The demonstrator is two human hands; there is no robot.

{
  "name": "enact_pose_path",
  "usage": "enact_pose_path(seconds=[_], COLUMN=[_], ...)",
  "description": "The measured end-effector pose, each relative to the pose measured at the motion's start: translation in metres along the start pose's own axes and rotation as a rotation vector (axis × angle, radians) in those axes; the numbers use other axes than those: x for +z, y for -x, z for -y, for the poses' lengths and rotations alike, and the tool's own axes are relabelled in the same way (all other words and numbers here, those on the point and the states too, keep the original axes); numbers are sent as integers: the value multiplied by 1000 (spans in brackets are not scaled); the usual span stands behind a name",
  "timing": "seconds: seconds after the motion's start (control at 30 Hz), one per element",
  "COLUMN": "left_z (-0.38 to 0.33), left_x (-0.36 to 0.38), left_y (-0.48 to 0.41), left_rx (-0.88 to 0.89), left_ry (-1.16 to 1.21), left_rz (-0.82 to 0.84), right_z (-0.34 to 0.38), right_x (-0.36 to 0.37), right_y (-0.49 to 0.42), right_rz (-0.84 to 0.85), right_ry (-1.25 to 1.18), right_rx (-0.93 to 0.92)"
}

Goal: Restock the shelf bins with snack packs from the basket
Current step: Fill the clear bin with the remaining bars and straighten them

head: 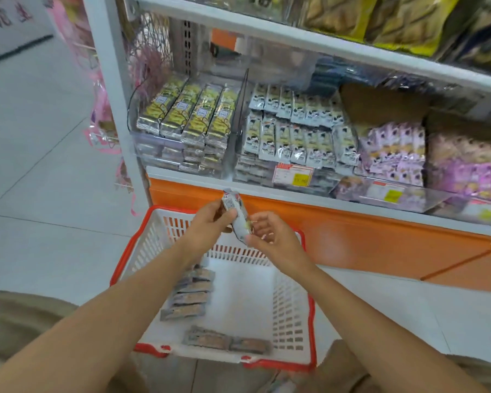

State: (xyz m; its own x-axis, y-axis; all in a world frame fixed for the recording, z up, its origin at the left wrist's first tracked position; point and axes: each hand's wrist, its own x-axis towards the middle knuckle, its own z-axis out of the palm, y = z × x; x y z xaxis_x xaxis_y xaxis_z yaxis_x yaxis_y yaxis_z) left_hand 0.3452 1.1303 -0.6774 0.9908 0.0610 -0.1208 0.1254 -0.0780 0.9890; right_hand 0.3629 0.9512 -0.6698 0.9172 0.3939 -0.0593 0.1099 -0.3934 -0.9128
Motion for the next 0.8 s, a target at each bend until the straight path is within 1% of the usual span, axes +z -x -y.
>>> enact_pose_path(seconds=[0.1, 0.17, 0.2, 0.3, 0.33, 0.37, 0.47, 0.53, 0.67, 0.8], left_z=[-21, -36, -43, -60, -63, -68, -80, -81, -79, -70], left_x=[13, 18, 19, 11, 7, 5, -1, -1, -1, -7], left_y=[0, -4, -7, -22, -29, -34, -48, -56, -68, -74], left_rx=[42, 140, 235, 625, 699, 723, 656, 596, 485, 429], left_ry=[-18, -137, -282, -776, -886, -974, -1201, -1294, -1415, -1485], left_rz=[33, 11, -22, -177, -218, -242, -270, -261, -231, -211], right_z=[15, 30, 39, 63, 68, 73, 78, 76, 63, 52], right_x=[-20, -36, -46, -82, -94, -105, -131, -141, -145, -144], right_y=[7, 6, 4, -12, -20, -28, -50, -61, -85, -101], right_rz=[-77, -161, -217, -386, -437, -483, -577, -576, -571, -584], right_ry=[40, 67, 82, 170, 223, 290, 527, 633, 760, 766], right_rx=[-96, -140, -161, -228, -236, -233, -187, -166, -151, -120])
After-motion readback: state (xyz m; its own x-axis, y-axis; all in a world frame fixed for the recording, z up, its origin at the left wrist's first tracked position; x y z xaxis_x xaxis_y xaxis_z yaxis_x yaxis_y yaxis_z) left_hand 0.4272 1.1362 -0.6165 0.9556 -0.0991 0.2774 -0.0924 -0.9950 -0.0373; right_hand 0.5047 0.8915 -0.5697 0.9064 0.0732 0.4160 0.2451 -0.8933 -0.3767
